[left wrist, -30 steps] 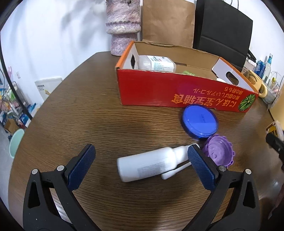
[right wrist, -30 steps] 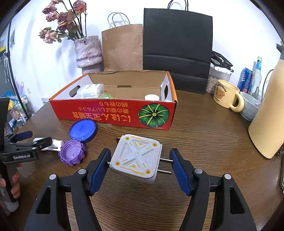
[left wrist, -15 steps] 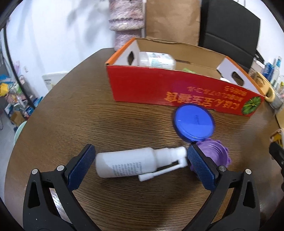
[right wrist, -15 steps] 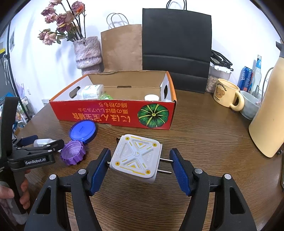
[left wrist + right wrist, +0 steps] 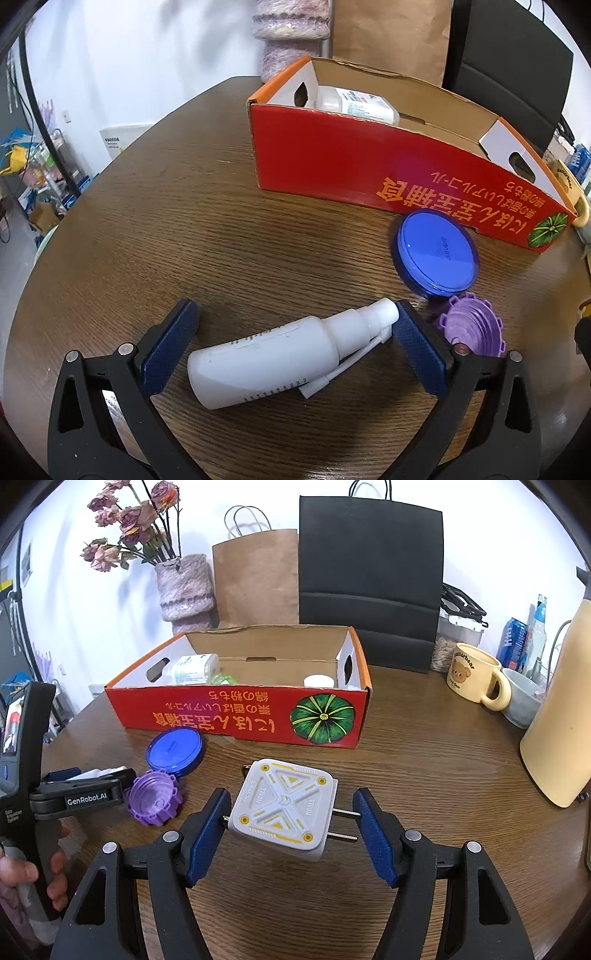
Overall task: Organize rigid objects
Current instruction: 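Grasp the white spray bottle around its body with the left tool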
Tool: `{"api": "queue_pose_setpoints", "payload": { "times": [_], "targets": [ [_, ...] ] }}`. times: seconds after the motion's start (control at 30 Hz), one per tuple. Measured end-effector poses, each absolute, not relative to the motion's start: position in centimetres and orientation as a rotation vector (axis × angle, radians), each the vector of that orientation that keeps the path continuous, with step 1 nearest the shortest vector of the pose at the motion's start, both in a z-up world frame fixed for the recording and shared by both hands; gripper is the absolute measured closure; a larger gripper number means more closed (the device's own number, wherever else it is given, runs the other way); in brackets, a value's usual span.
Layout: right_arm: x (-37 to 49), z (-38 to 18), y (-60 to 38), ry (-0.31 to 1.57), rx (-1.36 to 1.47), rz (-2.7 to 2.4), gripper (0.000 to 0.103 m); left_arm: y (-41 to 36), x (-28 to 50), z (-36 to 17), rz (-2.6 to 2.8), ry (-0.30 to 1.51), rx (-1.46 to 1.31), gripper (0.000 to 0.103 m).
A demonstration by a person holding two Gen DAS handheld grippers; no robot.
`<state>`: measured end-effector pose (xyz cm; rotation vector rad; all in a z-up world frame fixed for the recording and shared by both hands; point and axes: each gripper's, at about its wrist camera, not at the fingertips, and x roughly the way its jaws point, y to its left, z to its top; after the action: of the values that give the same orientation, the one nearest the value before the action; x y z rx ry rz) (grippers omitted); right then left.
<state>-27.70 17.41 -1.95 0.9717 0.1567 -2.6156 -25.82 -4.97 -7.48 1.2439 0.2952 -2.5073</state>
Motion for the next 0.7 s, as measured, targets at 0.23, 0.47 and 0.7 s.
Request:
{"api": "queue_pose_setpoints", "payload": {
  "times": [0.23, 0.47, 0.7],
  "targets": [
    [-27.6, -1.9, 17.4, 0.158, 0.967, -2.616, 0.030, -4.6, -25.3, -7.3, -2.549, 0.303, 1.246, 0.009],
    [-27.4, -1.6, 17.4, 0.156, 0.956, -2.614, 0.030, -4.2, -25.0, -6.6, -2.593, 0.275, 1.205, 0.009],
    [-27.4, -1.5, 17.5, 0.149, 0.947, -2.616, 0.030, -3.9, -24.5, -5.3, -2.625, 0.237, 1.133, 0.009]
  ]
}}
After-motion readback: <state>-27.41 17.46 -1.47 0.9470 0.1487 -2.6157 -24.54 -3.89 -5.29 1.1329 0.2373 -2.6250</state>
